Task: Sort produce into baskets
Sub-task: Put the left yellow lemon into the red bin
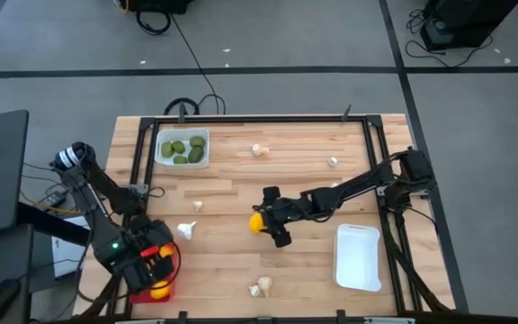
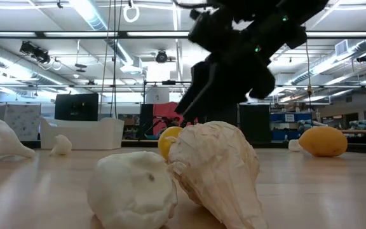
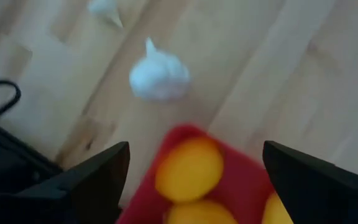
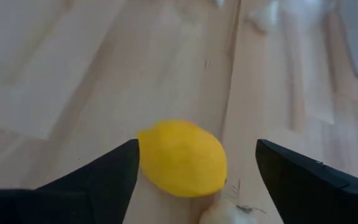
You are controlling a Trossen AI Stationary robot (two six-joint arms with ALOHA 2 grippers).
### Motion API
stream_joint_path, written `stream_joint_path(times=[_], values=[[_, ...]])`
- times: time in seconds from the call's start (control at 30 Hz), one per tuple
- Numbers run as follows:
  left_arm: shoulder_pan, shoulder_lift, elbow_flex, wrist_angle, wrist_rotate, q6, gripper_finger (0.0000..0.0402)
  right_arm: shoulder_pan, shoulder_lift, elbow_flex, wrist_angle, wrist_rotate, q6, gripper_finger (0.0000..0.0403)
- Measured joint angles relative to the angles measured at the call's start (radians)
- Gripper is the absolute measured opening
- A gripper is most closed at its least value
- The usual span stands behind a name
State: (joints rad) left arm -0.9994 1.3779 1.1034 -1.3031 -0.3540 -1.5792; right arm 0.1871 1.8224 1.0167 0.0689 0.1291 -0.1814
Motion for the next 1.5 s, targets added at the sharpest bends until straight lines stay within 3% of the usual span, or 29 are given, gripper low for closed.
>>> stream_joint_path(times=[0.27,0.83,1.2,1.5], values=[[0.083,0.005,-0.004,0.047,-0.131,0.055,0.0371,-0.007,0.068,0.087,-0.123,-0.051,-0.062,0.0326],[0.19,0.02,-0.012,0.275,-0.33,0.281,0.037,-0.072,0.125,0.094,-0.081,-0.179,-0.118,0.0292],[0.28,0.071,-0.012,0.452,-0.378,0.573,0.037,-0.074,0.125,0.093,-0.077,-0.179,-0.022,0.0187],[0.352,0.177,-0.013,0.602,-0.378,0.856,0.037,-0.053,0.097,0.093,0.071,-0.176,0.086,0.0191]])
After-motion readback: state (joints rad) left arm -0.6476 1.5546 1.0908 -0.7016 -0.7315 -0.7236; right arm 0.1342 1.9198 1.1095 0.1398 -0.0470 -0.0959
